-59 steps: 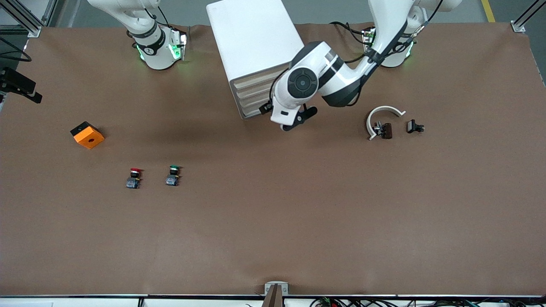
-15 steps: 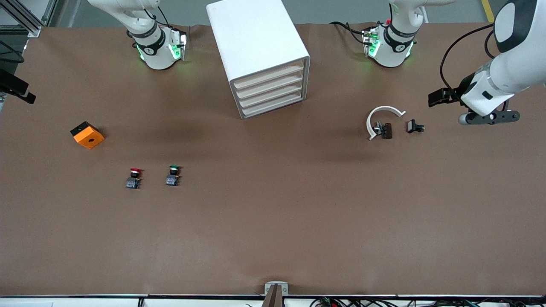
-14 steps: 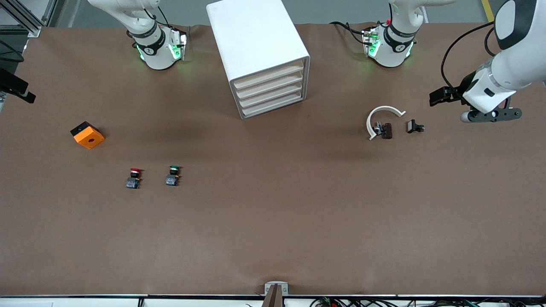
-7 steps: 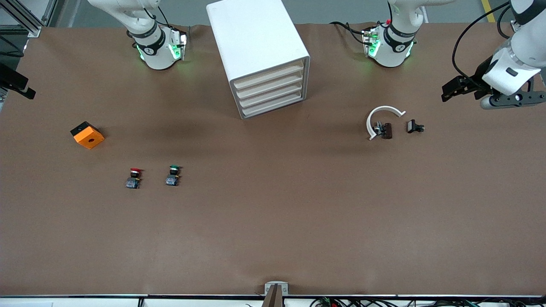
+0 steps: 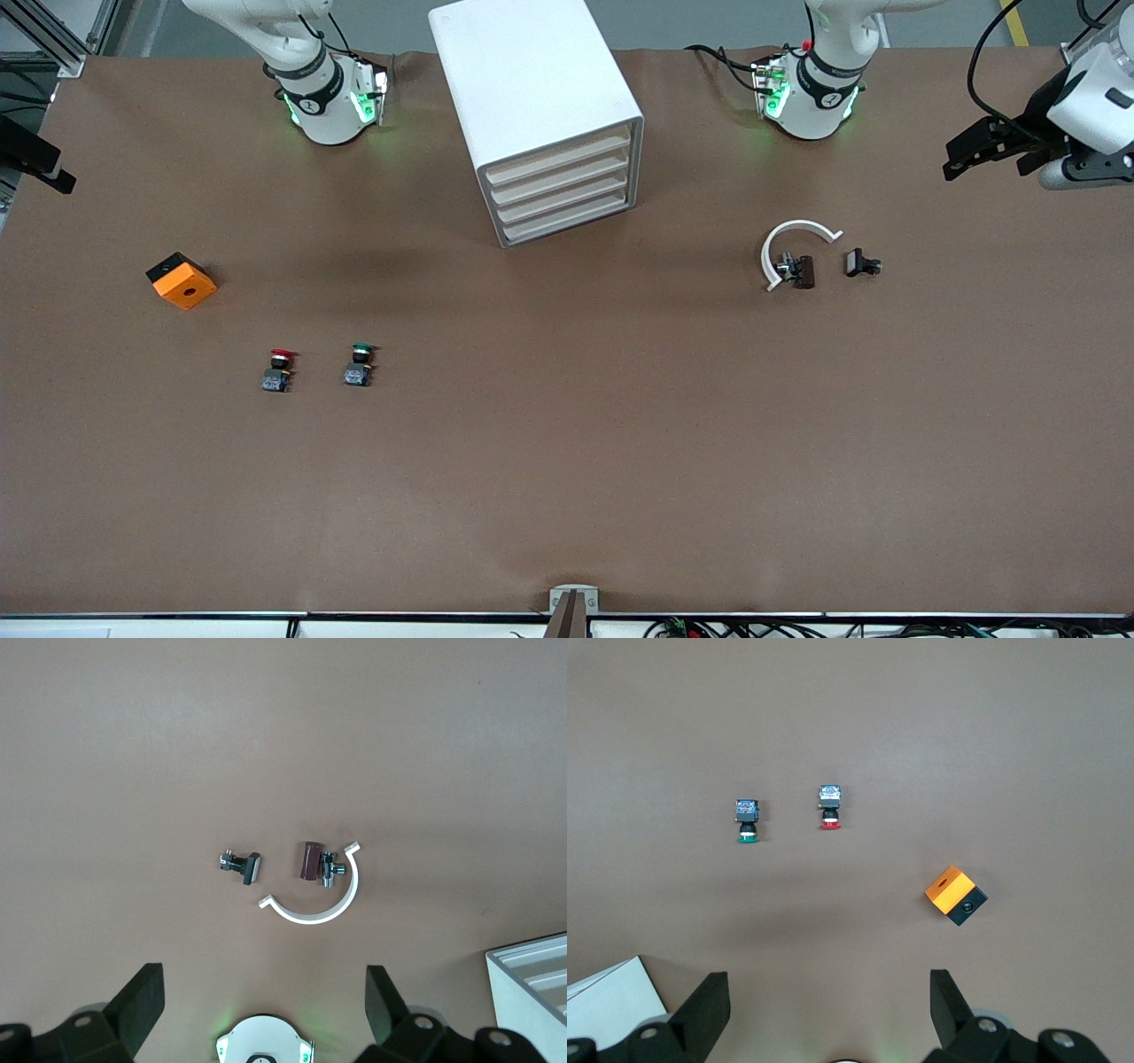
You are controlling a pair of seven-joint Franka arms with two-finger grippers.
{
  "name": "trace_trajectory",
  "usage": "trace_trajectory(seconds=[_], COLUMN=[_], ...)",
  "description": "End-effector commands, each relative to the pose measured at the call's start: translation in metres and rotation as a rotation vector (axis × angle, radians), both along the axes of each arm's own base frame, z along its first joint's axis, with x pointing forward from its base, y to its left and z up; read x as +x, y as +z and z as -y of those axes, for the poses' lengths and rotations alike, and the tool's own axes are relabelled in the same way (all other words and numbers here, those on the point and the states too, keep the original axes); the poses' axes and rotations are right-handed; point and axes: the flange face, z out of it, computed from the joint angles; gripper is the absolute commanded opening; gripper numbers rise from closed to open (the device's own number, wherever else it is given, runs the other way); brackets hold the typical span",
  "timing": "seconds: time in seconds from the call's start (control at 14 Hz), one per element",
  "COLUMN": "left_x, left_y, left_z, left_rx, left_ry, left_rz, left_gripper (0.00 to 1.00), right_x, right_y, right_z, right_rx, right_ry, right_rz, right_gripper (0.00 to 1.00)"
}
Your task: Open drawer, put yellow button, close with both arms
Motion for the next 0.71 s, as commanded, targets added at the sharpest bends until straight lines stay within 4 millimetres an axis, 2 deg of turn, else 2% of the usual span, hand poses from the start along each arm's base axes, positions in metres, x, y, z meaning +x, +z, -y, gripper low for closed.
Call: trace_trajectory(seconds=[0.0, 0.14, 0.64], left_x=[0.0, 0.0, -0.002], left_y=[0.004, 0.014, 0.027], left_z=[-0.002, -0.002, 0.0], left_rx=[0.003, 0.004, 0.002], left_ry=[-0.013, -0.013, -0.015], left_rz=[-0.007, 0.01, 0.016], left_gripper=[1.0, 1.0, 1.0], right_x=[-0.009, -0.009, -0.013], right_y=[0.001, 0.001, -0.004], right_z=[-0.002, -0.002, 0.004], right_rx=[0.011, 0.011, 0.013], right_ry=[0.001, 0.001, -0.022], right_rz=[0.005, 0.002, 0.001], right_gripper=[1.0, 1.0, 1.0])
